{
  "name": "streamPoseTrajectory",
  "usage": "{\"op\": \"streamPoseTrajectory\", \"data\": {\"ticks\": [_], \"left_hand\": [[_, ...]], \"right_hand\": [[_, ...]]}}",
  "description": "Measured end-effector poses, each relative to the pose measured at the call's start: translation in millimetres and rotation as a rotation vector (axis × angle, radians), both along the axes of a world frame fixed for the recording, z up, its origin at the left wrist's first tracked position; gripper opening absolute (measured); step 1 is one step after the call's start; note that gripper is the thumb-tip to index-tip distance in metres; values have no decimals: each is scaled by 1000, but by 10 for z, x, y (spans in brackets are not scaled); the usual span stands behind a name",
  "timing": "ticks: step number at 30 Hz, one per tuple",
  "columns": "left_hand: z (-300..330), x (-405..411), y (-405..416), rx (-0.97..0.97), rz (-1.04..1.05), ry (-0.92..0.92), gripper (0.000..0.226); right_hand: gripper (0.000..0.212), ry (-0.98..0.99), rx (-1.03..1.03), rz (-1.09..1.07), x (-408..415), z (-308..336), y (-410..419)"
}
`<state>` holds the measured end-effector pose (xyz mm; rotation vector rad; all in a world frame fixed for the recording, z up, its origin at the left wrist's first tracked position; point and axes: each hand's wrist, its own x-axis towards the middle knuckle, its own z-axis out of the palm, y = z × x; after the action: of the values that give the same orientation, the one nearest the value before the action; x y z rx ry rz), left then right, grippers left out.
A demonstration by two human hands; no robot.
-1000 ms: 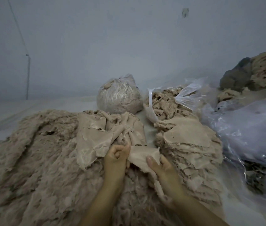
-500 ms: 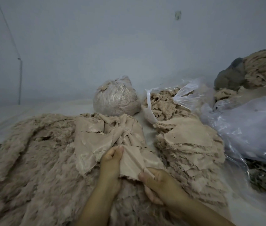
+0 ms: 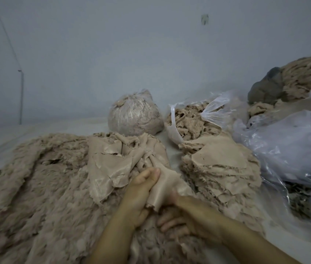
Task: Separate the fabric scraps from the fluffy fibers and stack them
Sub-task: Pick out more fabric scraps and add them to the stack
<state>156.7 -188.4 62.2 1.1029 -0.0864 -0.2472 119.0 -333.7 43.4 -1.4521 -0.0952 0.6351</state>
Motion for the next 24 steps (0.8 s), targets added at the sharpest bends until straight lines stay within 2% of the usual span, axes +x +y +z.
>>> {"op": "streamPoseTrajectory", "data": {"ticks": [2, 4, 6, 8, 11, 13, 15, 17, 18, 20, 21, 23, 24], "left_hand": [[21, -31, -26, -13, -62, -51, 30], [32, -38, -46, 37, -38, -96, 28], [25, -21, -73, 110, 41, -152, 20], [26, -9, -96, 143, 105, -184, 12], [10, 7, -120, 101, 129, -184, 13], [-40, 35, -135, 162, 173, -203, 10], [-141, 80, -142, 405, 250, -276, 8], [-238, 97, -123, 741, 251, -448, 14], [-278, 91, -111, 898, 199, -551, 26], [-379, 98, -89, 1224, 39, -739, 62], [-438, 112, -84, 1406, -34, -805, 70], [-525, 144, -37, 1649, -86, -894, 59], [-542, 161, -3, 1678, -73, -899, 51]], "right_hand": [[63, 67, 248, -148, -1, 3, 8], [47, 26, 467, -289, 12, 27, -10], [33, -66, 521, -457, 55, 104, -67], [28, -234, 459, -607, 131, 232, -166], [19, -501, 154, -740, 310, 497, -411], [15, -563, -3, -771, 461, 670, -632], [20, -585, -225, -843, 609, 794, -871], [31, -679, -737, -919, 693, 775, -1059], [34, -769, -906, -910, 673, 721, -1077], [38, -934, -990, -781, 538, 528, -977], [44, -969, -1029, -685, 449, 383, -915], [63, -951, -1222, -505, 294, 49, -824], [73, -920, -1331, -443, 246, -101, -810]]}}
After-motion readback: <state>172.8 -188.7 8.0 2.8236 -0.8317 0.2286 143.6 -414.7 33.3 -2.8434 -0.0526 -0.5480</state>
